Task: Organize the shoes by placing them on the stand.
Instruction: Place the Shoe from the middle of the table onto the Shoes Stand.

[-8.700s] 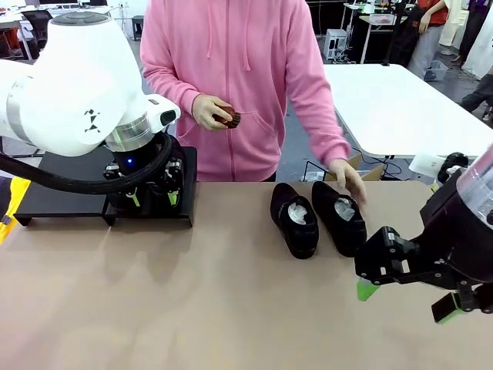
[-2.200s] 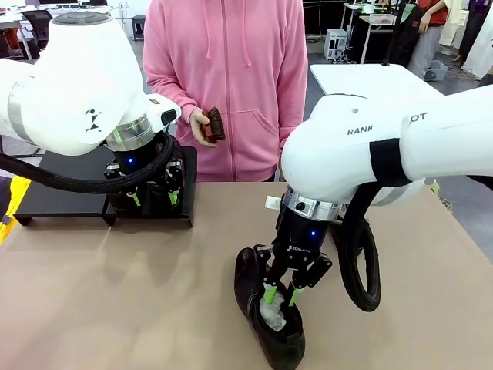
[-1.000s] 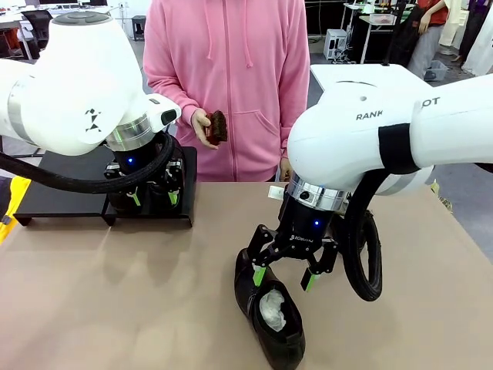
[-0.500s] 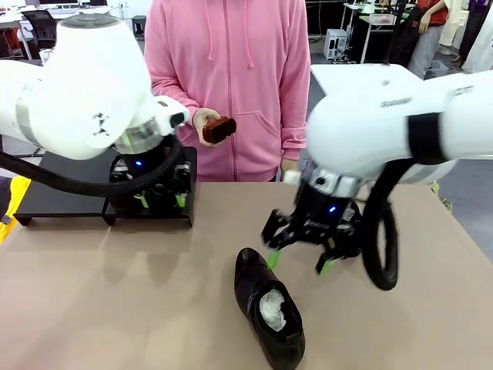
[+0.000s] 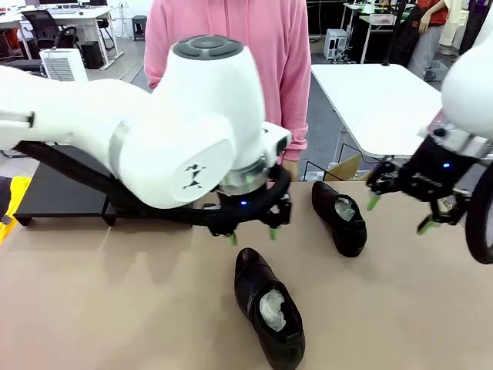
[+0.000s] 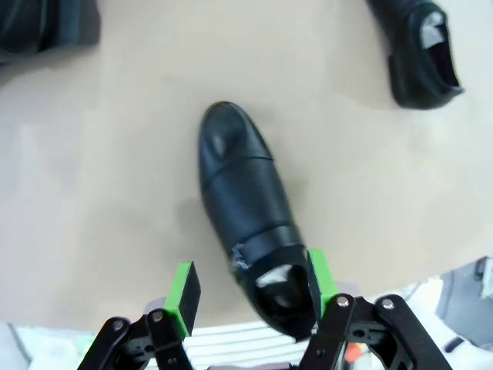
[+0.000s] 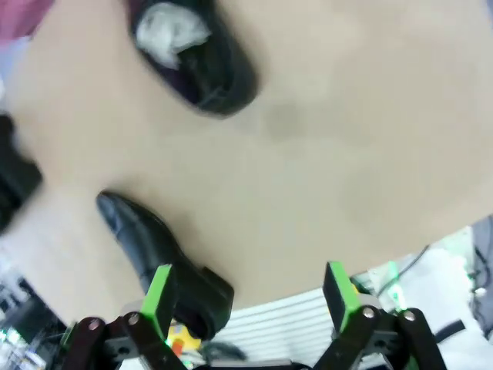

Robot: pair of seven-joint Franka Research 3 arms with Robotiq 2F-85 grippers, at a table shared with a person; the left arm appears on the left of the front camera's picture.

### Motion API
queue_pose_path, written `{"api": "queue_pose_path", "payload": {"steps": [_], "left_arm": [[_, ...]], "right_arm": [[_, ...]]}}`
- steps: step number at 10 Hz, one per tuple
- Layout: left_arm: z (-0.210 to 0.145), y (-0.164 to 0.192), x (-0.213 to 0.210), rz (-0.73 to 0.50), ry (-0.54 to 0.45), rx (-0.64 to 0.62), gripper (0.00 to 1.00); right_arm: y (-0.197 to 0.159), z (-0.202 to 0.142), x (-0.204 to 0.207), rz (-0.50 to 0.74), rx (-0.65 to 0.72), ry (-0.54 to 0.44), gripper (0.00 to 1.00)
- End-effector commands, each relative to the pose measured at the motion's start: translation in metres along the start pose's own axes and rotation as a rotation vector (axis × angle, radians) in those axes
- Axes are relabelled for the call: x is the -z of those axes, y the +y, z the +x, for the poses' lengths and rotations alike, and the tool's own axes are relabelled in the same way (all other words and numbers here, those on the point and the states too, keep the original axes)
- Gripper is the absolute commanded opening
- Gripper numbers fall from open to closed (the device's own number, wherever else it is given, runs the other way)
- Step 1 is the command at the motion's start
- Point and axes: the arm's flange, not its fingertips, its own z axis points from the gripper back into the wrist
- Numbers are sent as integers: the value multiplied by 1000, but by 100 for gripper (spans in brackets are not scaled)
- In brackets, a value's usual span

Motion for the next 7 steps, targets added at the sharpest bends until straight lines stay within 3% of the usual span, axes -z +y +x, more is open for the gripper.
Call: {"api": "queue_pose_path", "payload": {"steps": [1, 2, 4, 7], "left_arm": [[23, -2, -2, 21, -38, -21, 74], [0, 0, 0, 0, 0, 0, 74], [7, -6, -1, -7, -4, -9, 74], [-29, -57, 21, 149, -108, -302, 74]], "right_arm": [[-9, 15, 8, -35, 160, -32, 100], [-21, 24, 9, -40, 196, -23, 100], [-29, 32, 14, -62, 235, -8, 100], [-34, 34, 11, -37, 202, 1, 100]]}}
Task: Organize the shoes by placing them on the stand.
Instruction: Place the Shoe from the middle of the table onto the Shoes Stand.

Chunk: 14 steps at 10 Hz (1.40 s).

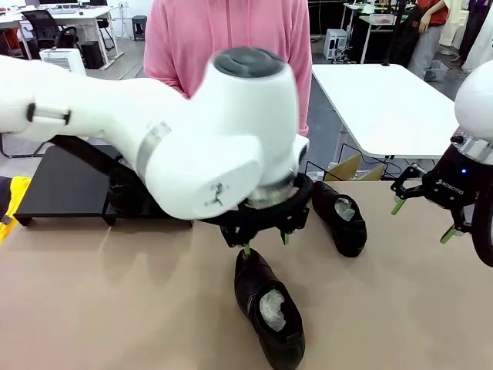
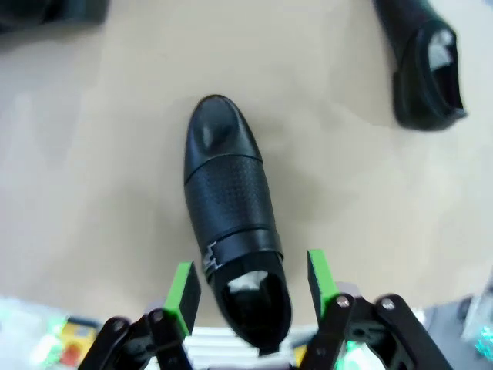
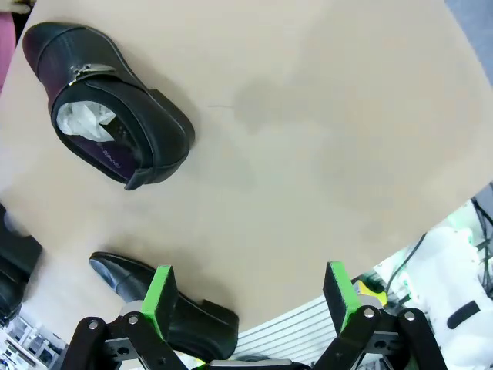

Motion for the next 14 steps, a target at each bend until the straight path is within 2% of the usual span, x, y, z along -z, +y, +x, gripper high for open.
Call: {"api": "queue_pose_path", "payload": {"steps": [1, 3, 5, 6, 7, 10, 12, 14], "left_arm": [[-18, -32, 10, 136, -64, -210, 74], [-26, -41, 27, 149, -27, -273, 74], [-32, -49, 41, 139, 157, -324, 74], [-33, -51, 44, 110, 184, -340, 74], [-34, -52, 48, 88, 192, -337, 74], [-41, -45, 70, 131, 210, -348, 74], [-44, -40, 83, 174, 189, -331, 74], [-48, -37, 98, 155, 220, -278, 74]], "right_arm": [[-1, -1, -4, 7, -15, -8, 100], [-1, -1, -4, 7, -15, -8, 100], [-1, -1, -4, 7, -15, -8, 100], [-1, -1, -4, 7, -15, -8, 100], [-1, -1, -4, 7, -15, -8, 100], [-1, -1, -4, 7, -15, -8, 100], [-1, -1, -4, 7, -15, -8, 100], [-1, -1, -4, 7, -15, -8, 100]]}}
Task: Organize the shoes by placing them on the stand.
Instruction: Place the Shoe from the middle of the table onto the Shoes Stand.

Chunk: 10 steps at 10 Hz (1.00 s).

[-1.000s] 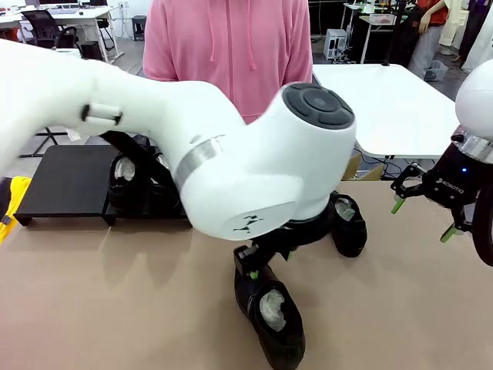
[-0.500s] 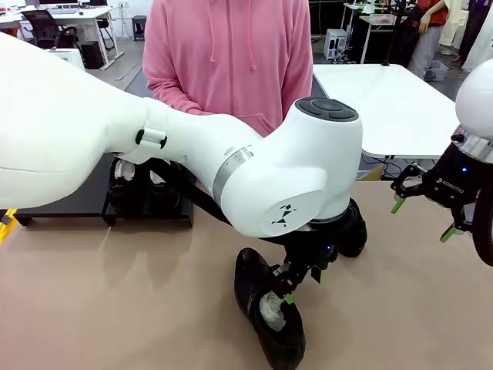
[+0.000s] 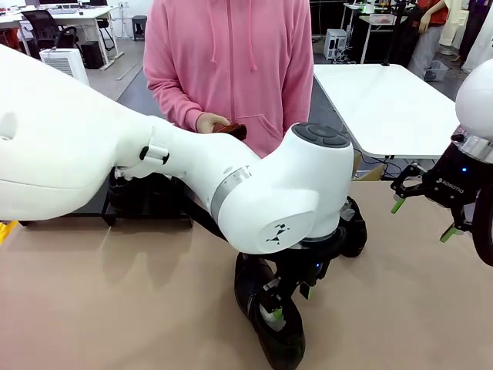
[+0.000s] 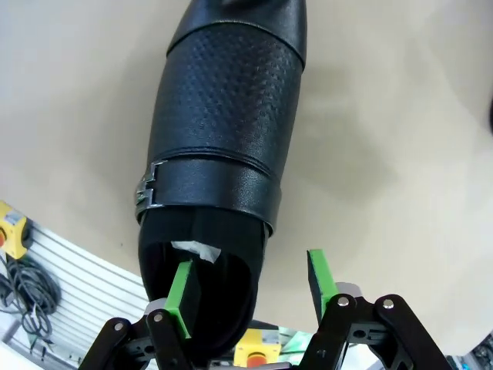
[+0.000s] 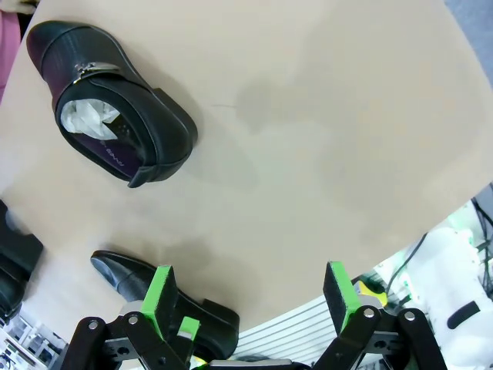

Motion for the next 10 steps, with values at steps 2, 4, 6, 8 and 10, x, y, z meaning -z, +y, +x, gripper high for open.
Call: {"api": "queue_pose_path", "payload": {"steps": [2, 4, 6, 8, 10], "left_arm": [[1, 3, 9, -27, -10, 57, 55], [2, 3, 16, -9, -17, 60, 21], [4, 4, 18, 4, -17, 48, 0], [5, 3, 20, 21, -7, 46, 0], [5, 2, 20, 23, -1, 51, 0]], "right_arm": [[-1, 1, -1, 2, -11, -4, 100], [-1, 1, -1, 2, -11, -4, 100], [-1, 1, -1, 2, -11, -4, 100], [-1, 1, -1, 2, -11, -4, 100], [-1, 1, -1, 2, -11, -4, 100]]}}
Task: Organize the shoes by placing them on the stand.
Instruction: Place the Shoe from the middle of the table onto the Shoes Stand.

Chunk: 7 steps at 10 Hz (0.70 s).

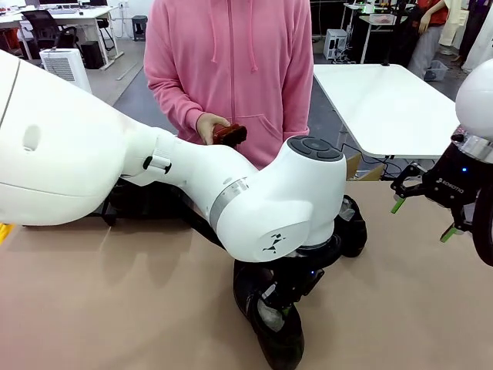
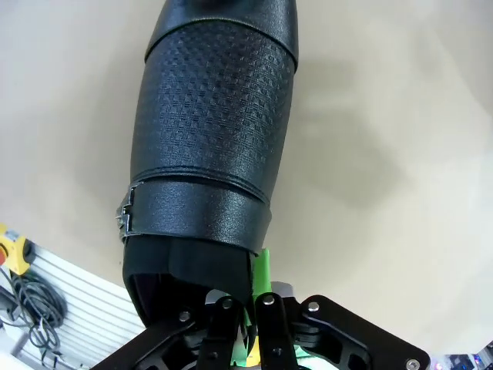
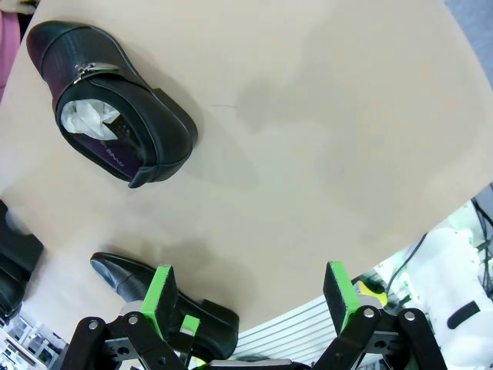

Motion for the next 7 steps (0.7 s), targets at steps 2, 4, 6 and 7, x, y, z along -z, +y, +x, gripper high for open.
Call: {"api": "queue_pose_path", "payload": {"steps": [2, 4, 6, 7], "left_arm": [[-1, 5, -13, 15, -20, 45, 0], [6, 27, -80, -58, -123, 120, 0], [25, 63, -175, -56, -299, 289, 0], [47, 80, -214, 8, -469, 311, 0]], "right_arm": [[-1, 1, -1, 2, -11, -4, 100], [-1, 1, -1, 2, -11, -4, 100], [-1, 1, -1, 2, -11, -4, 100], [-1, 1, -1, 2, -11, -4, 100]]}}
